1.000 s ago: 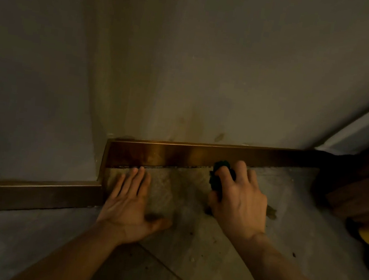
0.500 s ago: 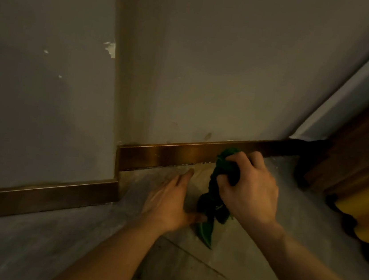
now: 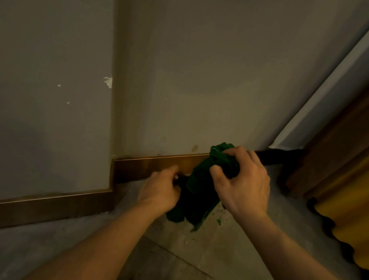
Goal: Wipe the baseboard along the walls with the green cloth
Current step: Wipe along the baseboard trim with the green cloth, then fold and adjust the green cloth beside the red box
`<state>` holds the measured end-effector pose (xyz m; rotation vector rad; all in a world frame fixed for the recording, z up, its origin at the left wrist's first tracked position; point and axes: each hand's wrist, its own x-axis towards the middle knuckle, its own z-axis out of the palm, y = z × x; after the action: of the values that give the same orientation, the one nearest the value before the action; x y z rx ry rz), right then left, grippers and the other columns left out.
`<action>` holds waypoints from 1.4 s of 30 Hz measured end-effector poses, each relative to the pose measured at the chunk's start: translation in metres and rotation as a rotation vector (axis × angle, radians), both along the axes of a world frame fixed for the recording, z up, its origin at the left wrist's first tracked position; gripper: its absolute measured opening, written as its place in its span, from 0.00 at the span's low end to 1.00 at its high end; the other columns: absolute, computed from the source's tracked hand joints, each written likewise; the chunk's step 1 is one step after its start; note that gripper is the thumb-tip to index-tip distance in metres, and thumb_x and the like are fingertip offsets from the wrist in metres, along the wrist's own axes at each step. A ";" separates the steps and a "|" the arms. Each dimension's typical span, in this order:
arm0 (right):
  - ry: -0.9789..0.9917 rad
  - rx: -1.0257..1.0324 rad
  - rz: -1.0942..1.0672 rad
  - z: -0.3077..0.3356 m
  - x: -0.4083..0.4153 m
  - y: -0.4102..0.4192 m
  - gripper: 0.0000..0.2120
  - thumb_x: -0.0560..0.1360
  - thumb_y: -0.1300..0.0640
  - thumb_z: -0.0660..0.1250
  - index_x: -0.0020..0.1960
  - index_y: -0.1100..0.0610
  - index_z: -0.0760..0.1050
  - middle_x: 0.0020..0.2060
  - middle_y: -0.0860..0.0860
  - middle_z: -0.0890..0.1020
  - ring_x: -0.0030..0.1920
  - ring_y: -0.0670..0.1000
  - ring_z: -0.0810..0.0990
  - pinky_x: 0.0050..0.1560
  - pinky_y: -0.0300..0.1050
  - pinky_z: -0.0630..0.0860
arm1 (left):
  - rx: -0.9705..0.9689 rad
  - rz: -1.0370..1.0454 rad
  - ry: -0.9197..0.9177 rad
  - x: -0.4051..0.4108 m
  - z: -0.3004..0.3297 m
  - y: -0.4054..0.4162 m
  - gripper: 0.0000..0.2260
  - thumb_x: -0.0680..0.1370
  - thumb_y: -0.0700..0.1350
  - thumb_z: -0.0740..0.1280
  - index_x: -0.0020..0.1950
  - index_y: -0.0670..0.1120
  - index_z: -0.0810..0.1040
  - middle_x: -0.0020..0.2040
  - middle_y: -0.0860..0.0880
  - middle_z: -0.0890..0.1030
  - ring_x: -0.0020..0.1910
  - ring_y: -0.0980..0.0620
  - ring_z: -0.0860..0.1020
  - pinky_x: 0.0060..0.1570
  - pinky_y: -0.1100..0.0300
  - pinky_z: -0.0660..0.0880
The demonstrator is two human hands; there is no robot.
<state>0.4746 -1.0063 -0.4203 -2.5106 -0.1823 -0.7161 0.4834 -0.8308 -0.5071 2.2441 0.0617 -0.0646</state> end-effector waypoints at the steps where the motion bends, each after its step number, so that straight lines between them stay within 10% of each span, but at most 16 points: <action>1: 0.027 -0.001 0.002 -0.002 0.001 -0.004 0.15 0.66 0.40 0.65 0.51 0.42 0.73 0.44 0.43 0.75 0.41 0.47 0.74 0.37 0.43 0.70 | -0.071 0.010 -0.016 0.001 0.006 0.002 0.13 0.81 0.43 0.66 0.62 0.59 0.76 0.59 0.54 0.81 0.59 0.50 0.79 0.55 0.52 0.78; 5: 0.159 -0.039 0.052 -0.015 0.004 -0.013 0.14 0.68 0.40 0.67 0.52 0.39 0.70 0.44 0.41 0.74 0.42 0.46 0.74 0.36 0.43 0.68 | -0.177 -0.021 -0.074 -0.003 0.029 0.009 0.12 0.81 0.38 0.65 0.55 0.57 0.77 0.55 0.56 0.81 0.58 0.53 0.78 0.57 0.55 0.77; 12: 0.345 -0.017 0.200 -0.026 0.017 -0.022 0.15 0.71 0.47 0.72 0.49 0.37 0.68 0.45 0.40 0.73 0.44 0.45 0.75 0.35 0.38 0.69 | 0.086 -0.023 -0.187 -0.008 0.048 0.028 0.13 0.82 0.39 0.63 0.49 0.59 0.72 0.46 0.53 0.83 0.45 0.53 0.80 0.40 0.58 0.74; 23: 0.446 -0.213 0.217 0.008 0.001 -0.034 0.17 0.71 0.47 0.71 0.52 0.38 0.65 0.47 0.42 0.71 0.48 0.48 0.69 0.41 0.47 0.68 | 0.429 -0.051 -0.119 -0.025 0.112 0.030 0.10 0.80 0.42 0.64 0.49 0.57 0.67 0.45 0.54 0.76 0.42 0.47 0.75 0.42 0.51 0.71; 42: 0.557 -0.329 0.202 0.397 -0.044 -0.048 0.15 0.71 0.45 0.69 0.55 0.42 0.69 0.52 0.46 0.77 0.53 0.53 0.73 0.53 0.52 0.72 | 0.502 -0.154 0.085 -0.060 0.489 -0.004 0.06 0.80 0.42 0.62 0.56 0.50 0.70 0.53 0.46 0.80 0.49 0.39 0.79 0.46 0.48 0.75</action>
<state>0.4307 -1.0545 -0.0229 -2.8353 -0.3671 0.1175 0.4231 -0.8351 -0.0183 2.7444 -0.0562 -0.2521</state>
